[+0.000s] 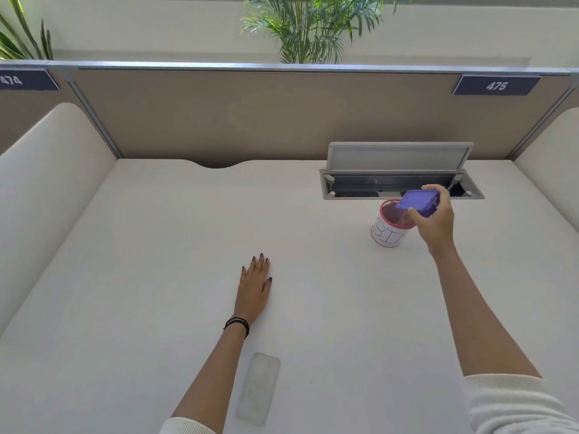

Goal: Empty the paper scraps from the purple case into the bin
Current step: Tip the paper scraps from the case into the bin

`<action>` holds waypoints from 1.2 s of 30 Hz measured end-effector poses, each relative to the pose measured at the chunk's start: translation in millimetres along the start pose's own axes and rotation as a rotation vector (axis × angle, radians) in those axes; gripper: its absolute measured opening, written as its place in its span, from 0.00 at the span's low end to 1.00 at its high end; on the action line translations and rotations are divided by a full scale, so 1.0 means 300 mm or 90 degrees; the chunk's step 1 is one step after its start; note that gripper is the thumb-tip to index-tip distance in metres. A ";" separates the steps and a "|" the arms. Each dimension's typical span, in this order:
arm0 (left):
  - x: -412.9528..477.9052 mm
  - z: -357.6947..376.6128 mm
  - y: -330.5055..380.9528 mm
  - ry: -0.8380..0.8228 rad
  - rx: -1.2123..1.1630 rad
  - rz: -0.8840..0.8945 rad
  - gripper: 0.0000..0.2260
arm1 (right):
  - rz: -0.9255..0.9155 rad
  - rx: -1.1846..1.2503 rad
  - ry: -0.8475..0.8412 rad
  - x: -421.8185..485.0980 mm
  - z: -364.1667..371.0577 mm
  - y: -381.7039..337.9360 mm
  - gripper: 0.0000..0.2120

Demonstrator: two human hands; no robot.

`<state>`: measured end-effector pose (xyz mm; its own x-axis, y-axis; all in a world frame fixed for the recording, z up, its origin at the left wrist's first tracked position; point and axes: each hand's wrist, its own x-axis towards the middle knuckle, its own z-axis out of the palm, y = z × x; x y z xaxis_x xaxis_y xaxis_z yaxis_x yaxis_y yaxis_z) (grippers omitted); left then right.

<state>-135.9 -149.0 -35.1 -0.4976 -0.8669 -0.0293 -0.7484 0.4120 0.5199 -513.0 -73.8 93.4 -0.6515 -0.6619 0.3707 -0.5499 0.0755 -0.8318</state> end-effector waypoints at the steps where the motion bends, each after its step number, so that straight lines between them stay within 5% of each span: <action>1: 0.000 0.002 0.000 0.002 0.004 0.001 0.22 | 0.034 0.052 0.025 -0.013 -0.001 0.003 0.25; 4: 0.000 0.007 -0.002 -0.001 0.015 0.001 0.22 | 0.088 0.155 0.068 -0.041 -0.003 0.011 0.24; 10: -0.004 0.005 -0.005 -0.008 0.018 -0.002 0.31 | 0.068 0.103 0.057 -0.053 -0.008 0.023 0.25; 13: -0.003 0.007 -0.005 -0.010 0.028 -0.006 0.25 | -0.015 -0.029 0.010 -0.046 -0.003 0.005 0.27; 17: -0.004 0.009 -0.008 -0.010 0.020 -0.002 0.35 | -0.200 -0.229 -0.066 -0.027 0.012 -0.013 0.28; 23: -0.006 0.007 -0.006 -0.013 0.013 -0.002 0.35 | -0.400 -0.465 -0.289 -0.031 0.082 -0.001 0.30; 29: -0.015 -0.006 0.006 -0.017 0.032 -0.004 0.35 | -0.334 -0.444 -0.282 -0.047 0.084 -0.002 0.30; 33: -0.013 -0.004 0.005 -0.014 0.037 -0.001 0.25 | -0.192 -0.261 -0.114 -0.042 0.058 -0.010 0.27; 36: -0.013 0.002 -0.001 -0.013 0.029 -0.002 0.29 | -0.093 -0.103 0.003 -0.050 0.034 -0.035 0.26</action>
<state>-134.0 -145.5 -35.8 -0.5033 -0.8628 -0.0483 -0.7688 0.4215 0.4809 -492.1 -72.4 92.3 -0.5611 -0.6717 0.4838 -0.7145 0.0979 -0.6927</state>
